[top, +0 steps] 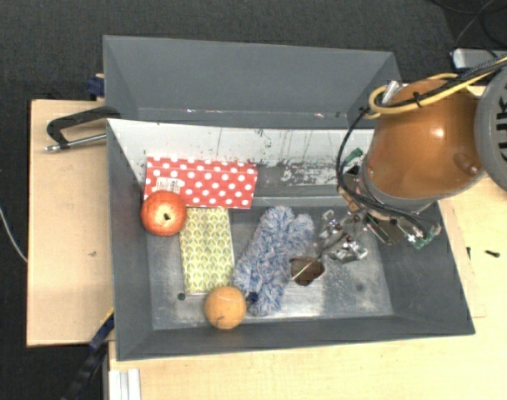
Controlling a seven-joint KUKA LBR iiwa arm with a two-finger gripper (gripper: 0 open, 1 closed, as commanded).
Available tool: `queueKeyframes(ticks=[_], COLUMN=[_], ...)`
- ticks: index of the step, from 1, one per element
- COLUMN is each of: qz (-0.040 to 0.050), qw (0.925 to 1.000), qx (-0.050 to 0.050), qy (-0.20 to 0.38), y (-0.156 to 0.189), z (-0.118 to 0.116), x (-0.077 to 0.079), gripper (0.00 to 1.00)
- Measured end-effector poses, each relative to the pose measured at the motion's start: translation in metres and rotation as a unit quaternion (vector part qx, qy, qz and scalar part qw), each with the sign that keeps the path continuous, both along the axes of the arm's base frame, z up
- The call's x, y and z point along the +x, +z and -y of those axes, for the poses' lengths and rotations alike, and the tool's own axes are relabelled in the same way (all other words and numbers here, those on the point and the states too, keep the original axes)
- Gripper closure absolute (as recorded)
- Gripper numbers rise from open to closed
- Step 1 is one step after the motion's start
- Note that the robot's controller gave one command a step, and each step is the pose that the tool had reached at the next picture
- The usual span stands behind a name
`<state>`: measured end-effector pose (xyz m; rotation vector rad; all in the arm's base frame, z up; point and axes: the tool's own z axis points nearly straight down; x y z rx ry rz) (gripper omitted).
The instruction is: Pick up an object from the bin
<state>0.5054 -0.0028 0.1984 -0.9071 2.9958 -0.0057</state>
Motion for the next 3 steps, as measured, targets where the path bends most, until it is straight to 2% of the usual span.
queueKeyframes(ticks=[1, 2, 3], qz=[-0.0051, -0.0073, -0.0037], qw=[0.9965, 0.9996, 1.0], qx=[0.0, 0.001, 0.001], qy=[0.083, 0.026, 0.009], y=[-0.044, 0.0, 0.077], z=[0.048, 0.065, 0.056], x=[0.002, 0.006, 0.036], gripper=[1.0, 1.0, 1.0])
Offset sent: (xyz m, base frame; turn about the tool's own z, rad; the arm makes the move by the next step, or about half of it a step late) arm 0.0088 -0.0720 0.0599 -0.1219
